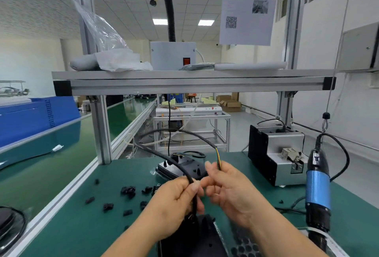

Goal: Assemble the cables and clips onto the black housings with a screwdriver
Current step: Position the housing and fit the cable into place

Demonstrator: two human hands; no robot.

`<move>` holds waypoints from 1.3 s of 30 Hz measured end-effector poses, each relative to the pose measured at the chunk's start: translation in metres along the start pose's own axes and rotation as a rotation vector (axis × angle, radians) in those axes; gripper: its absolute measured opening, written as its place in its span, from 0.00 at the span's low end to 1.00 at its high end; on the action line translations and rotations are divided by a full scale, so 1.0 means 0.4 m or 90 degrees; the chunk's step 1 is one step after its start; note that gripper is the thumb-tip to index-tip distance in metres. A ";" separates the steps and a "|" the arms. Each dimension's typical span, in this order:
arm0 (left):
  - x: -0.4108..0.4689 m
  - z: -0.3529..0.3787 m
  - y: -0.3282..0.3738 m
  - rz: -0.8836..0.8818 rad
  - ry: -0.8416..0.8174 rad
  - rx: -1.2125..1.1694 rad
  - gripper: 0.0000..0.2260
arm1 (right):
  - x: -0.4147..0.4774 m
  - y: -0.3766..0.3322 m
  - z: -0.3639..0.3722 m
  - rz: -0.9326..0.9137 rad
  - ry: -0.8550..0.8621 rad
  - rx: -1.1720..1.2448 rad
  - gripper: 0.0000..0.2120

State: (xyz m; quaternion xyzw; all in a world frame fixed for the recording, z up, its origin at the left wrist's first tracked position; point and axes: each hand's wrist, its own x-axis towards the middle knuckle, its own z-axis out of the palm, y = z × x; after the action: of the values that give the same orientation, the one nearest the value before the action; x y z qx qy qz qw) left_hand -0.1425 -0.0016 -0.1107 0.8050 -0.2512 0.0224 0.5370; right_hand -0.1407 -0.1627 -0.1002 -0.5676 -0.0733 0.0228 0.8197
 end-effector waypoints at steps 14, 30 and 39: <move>-0.036 -0.016 -0.062 -0.072 0.014 0.069 0.09 | 0.001 0.002 0.043 -0.217 0.039 -0.241 0.13; -0.050 0.012 -0.089 -0.019 0.127 0.091 0.14 | -0.022 0.038 0.039 -0.168 -0.014 -0.443 0.10; -0.049 0.017 -0.115 -0.033 0.145 0.014 0.08 | -0.028 0.041 0.044 -0.179 -0.030 -0.469 0.12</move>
State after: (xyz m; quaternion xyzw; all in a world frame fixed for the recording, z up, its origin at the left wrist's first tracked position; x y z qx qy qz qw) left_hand -0.1414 0.0135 -0.1589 0.8093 -0.1673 0.1025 0.5537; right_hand -0.1535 -0.1417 -0.1104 -0.8076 -0.1720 -0.1045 0.5543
